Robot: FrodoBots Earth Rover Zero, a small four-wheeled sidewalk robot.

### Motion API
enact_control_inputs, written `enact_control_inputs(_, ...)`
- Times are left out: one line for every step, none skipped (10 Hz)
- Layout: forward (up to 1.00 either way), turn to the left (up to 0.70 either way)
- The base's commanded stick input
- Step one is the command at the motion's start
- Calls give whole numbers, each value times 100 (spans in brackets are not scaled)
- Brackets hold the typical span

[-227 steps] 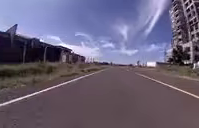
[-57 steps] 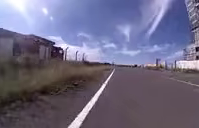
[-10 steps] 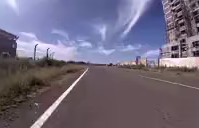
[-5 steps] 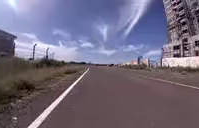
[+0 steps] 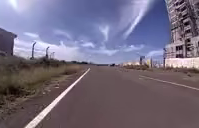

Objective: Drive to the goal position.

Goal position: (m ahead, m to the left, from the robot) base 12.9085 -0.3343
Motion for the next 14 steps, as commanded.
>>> enact_control_inputs(100,0)
enact_control_inputs(100,0)
enact_control_inputs(100,0)
enact_control_inputs(100,0)
enact_control_inputs(100,0)
enact_control_inputs(100,0)
enact_control_inputs(100,0)
enact_control_inputs(100,0)
enact_control_inputs(100,0)
enact_control_inputs(100,0)
enact_control_inputs(100,0)
enact_control_inputs(100,0)
enact_control_inputs(100,0)
enact_control_inputs(100,0)
